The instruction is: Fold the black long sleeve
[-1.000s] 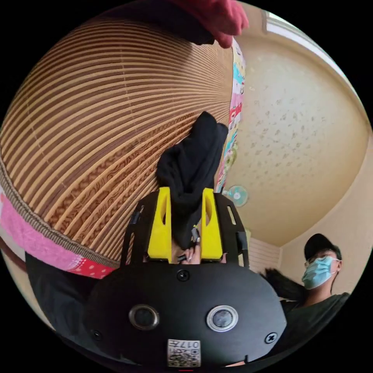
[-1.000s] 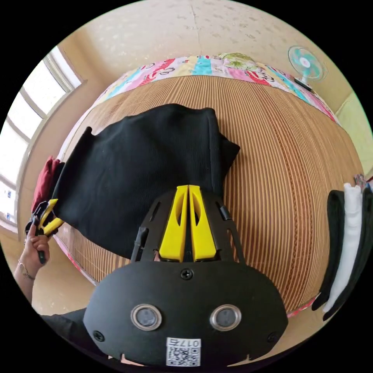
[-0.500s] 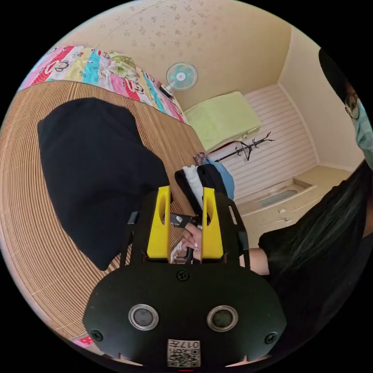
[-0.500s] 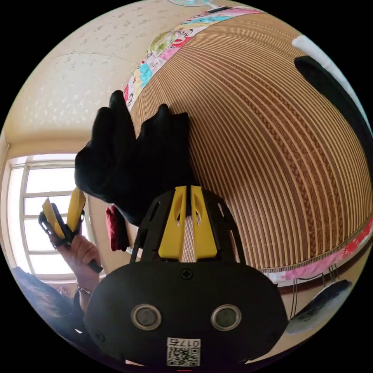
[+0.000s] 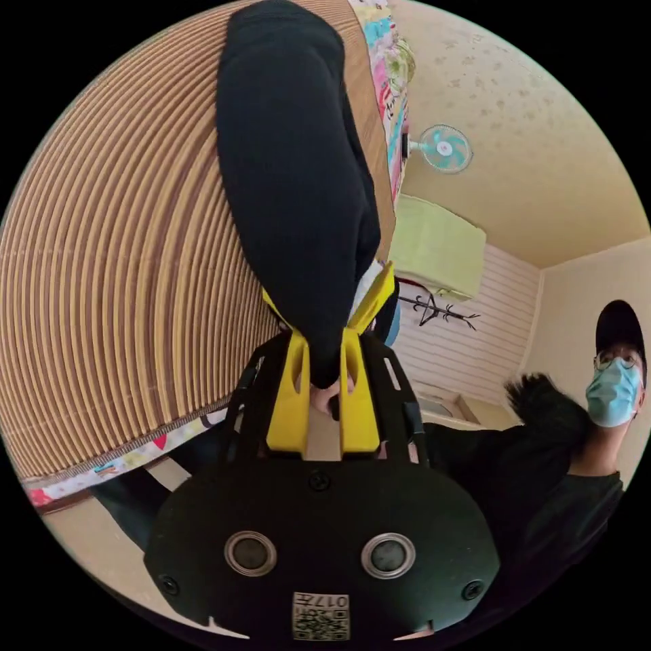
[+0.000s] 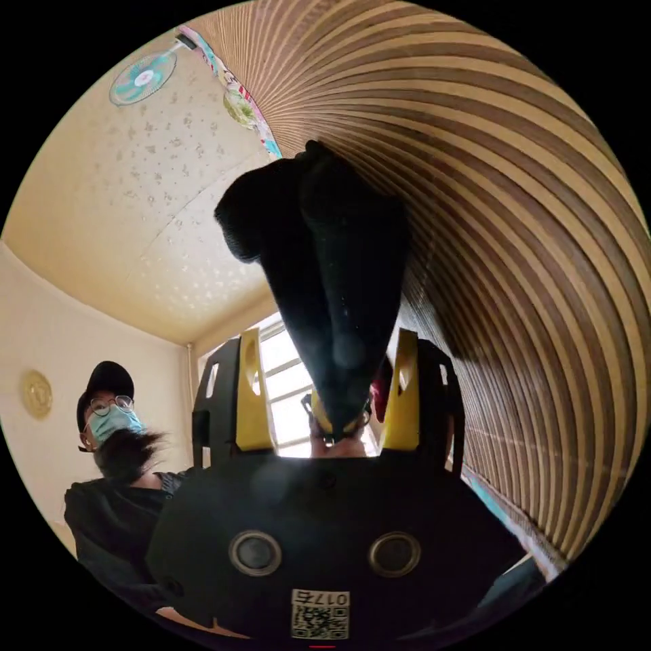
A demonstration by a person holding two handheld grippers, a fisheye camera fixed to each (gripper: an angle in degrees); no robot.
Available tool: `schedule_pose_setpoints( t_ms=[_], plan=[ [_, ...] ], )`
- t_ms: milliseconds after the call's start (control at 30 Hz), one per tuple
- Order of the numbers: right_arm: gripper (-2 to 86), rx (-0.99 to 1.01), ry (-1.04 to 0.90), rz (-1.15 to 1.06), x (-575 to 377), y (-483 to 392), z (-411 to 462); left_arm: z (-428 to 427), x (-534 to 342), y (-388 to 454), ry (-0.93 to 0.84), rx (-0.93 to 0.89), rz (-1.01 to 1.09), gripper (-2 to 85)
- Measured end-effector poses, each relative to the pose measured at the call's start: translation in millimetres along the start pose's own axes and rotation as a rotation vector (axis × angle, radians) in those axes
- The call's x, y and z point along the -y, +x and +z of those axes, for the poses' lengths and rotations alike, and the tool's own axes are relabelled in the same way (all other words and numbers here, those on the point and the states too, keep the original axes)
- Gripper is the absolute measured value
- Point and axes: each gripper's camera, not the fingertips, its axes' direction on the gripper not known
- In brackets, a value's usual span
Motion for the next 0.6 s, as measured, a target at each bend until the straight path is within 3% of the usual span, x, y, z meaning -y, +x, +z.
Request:
schedule_pose_setpoints(
  t_ms=[67, 167, 367, 500, 600],
  plan=[
    [21.9, 0.078, -0.127, -0.057, 28, -23, 21, 33, -29, 60, -0.089, 0.164, 0.136, 6.7],
    [19.9, 0.044, -0.236, -0.284, 27, -101, 34, 41, -59, 140, -0.001, 0.349, 0.282, 7.2],
    [16.4, 0.026, -0.249, -0.683, 5, -297, -32, 64, -93, 269, -0.029, 0.100, 0.568, 9.7],
    [14.2, -0.085, -0.125, -0.771, -10, -368, -117, 80, -110, 311, -0.068, 0.159, 0.636, 8.8],
    [12.2, -0.226, 0.018, -0.661, -12, -375, -202, 78, -121, 328, -0.057, 0.197, 0.636, 8.6]
  ],
)
